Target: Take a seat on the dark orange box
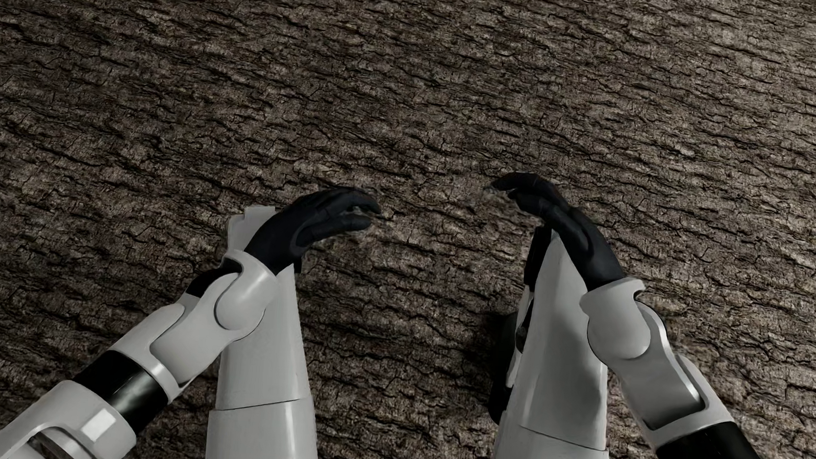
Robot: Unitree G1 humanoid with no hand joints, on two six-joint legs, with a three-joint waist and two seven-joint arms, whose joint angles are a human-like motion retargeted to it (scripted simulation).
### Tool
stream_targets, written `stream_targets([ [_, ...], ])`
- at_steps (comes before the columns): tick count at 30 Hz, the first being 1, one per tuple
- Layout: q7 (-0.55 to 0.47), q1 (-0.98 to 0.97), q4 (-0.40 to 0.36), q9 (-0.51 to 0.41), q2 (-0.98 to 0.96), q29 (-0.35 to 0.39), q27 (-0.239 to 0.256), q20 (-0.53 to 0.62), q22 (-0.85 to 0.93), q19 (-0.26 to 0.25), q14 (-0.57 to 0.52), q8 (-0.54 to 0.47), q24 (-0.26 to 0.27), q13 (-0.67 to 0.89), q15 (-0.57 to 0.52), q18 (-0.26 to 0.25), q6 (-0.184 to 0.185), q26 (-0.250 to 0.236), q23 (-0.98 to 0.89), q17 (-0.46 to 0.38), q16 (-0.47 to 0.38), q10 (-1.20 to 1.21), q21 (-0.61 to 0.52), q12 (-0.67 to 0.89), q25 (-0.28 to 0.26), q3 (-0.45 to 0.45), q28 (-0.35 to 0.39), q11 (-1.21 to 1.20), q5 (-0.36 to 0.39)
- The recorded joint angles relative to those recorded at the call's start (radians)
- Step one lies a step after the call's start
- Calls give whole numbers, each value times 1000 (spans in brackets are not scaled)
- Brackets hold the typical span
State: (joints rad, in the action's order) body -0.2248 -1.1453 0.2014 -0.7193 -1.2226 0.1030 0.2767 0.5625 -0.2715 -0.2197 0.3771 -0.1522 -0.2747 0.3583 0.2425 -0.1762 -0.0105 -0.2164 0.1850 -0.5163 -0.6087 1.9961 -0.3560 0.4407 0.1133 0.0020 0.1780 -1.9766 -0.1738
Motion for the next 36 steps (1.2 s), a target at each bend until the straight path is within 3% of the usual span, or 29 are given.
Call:
stream_targets([
  [2, 4, 40, -5, 28, 33, 10, -13, -34, -69, 12, -9, 2, 4, -25, -7, 8, -4, 7, 75, 96, 57, -10, 38, -30, 16, -4, -14, 7, 10],
  [5, 11, 95, -9, 67, 74, 36, -23, -45, -160, 39, -17, 6, 29, -20, -18, 18, -14, 21, 176, 137, 94, -21, 16, -51, 9, -9, 5, 11, 35],
  [8, 17, 139, -14, 107, 106, 80, -40, -89, -244, 60, -22, 11, 86, -42, -21, 25, -22, 59, 267, 139, 116, -28, 13, -99, -36, -11, 49, 11, 48],
  [10, 19, 156, -21, 131, 119, 119, -64, -145, -328, 67, -28, 11, 157, -85, -26, 30, -25, 98, 364, 152, 138, -32, 51, -151, -89, -9, 55, 12, 51],
  [12, 23, 166, -26, 144, 130, 87, -119, -200, -461, 72, -36, 15, 239, -121, -32, 42, -25, 160, 512, 158, 156, -34, 91, -194, -142, -6, 10, 16, 55],
  [14, 26, 179, -29, 151, 142, -25, -182, -219, -611, 82, -40, 22, 260, -147, -37, 47, -29, 210, 693, 154, 151, -37, 98, -241, -122, -7, -101, 19, 57],
  [16, 29, 189, -24, 155, 154, -137, -203, -221, -754, 87, -41, 28, 206, -172, -39, 48, -33, 222, 863, 165, 145, -38, 87, -284, -36, -10, -240, 23, 63],
  [18, 32, 196, -17, 165, 162, -202, -193, -224, -843, 88, -39, 32, 75, -217, -39, 49, -34, 189, 986, 194, 159, -39, 83, -336, 64, -12, -339, 26, 67],
  [19, 33, 198, -15, 167, 166, -224, -199, -230, -873, 87, -39, 33, 42, -245, -39, 49, -34, 191, 1022, 209, 172, -39, 88, -359, 94, -12, -364, 27, 66],
  [21, 34, 200, -11, 172, 174, -240, -200, -264, -895, 85, -38, 35, 48, -313, -39, 50, -34, 197, 1045, 234, 197, -37, 115, -414, 107, -13, -361, 29, 68],
  [25, 31, 199, -7, 179, 184, -277, -186, -327, -802, 83, -39, 36, 109, -396, -43, 50, -34, 189, 980, 260, 221, -34, 142, -498, 113, -15, -341, 33, 76],
  [28, 27, 204, -6, 179, 196, -296, -174, -306, -726, 83, -41, 35, 88, -391, -46, 52, -35, 163, 932, 267, 207, -34, 122, -498, 121, -15, -371, 37, 84],
  [30, 27, 206, -11, 179, 201, -272, -171, -277, -722, 87, -43, 36, 59, -364, -48, 55, -39, 153, 930, 270, 202, -35, 103, -465, 116, -13, -353, 40, 87],
  [36, 25, 215, -12, 159, 214, -242, -172, -248, -765, 91, -37, 38, 73, -306, -47, 55, -43, 168, 910, 257, 200, -33, 63, -390, 98, -7, -295, 41, 91],
])
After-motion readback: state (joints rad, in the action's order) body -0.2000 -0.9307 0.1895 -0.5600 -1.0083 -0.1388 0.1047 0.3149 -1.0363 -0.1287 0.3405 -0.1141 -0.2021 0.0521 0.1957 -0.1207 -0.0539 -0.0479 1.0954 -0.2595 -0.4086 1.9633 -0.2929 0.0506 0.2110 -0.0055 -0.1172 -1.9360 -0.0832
